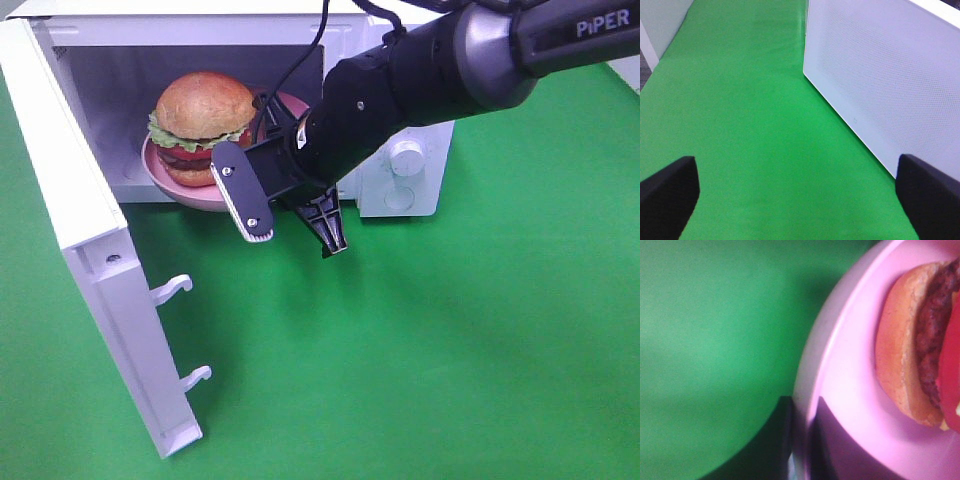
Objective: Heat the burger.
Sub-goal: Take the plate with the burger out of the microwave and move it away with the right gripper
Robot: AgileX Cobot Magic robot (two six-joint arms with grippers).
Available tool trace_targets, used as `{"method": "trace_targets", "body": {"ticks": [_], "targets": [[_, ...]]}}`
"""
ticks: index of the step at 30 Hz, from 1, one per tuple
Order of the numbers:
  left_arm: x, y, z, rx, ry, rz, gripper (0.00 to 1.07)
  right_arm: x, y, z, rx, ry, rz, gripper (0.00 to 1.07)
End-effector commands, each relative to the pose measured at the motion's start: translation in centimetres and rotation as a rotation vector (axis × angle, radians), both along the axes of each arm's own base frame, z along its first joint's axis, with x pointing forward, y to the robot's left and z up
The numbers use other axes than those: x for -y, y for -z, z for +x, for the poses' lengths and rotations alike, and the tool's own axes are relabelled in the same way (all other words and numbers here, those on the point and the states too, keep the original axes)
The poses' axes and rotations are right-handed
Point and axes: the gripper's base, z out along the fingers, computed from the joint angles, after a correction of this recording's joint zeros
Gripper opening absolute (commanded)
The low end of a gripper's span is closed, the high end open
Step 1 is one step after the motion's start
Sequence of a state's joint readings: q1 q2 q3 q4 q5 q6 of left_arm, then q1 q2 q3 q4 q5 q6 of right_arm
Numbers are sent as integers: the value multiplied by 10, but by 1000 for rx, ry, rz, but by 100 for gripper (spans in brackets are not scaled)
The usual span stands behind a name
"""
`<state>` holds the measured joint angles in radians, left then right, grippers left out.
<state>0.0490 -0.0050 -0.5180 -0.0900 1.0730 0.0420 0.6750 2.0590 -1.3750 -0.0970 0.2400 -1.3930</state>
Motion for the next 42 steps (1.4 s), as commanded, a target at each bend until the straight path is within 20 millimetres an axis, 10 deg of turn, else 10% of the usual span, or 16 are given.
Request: {"method": "trace_targets", "body": {"ticks": [1, 42], "targets": [[0, 1, 0, 6, -7, -1, 100, 4, -17, -2, 53, 7, 53, 0], [0, 1, 0, 6, -7, -1, 100, 92, -37, -116, -26, 124, 146, 0]]}}
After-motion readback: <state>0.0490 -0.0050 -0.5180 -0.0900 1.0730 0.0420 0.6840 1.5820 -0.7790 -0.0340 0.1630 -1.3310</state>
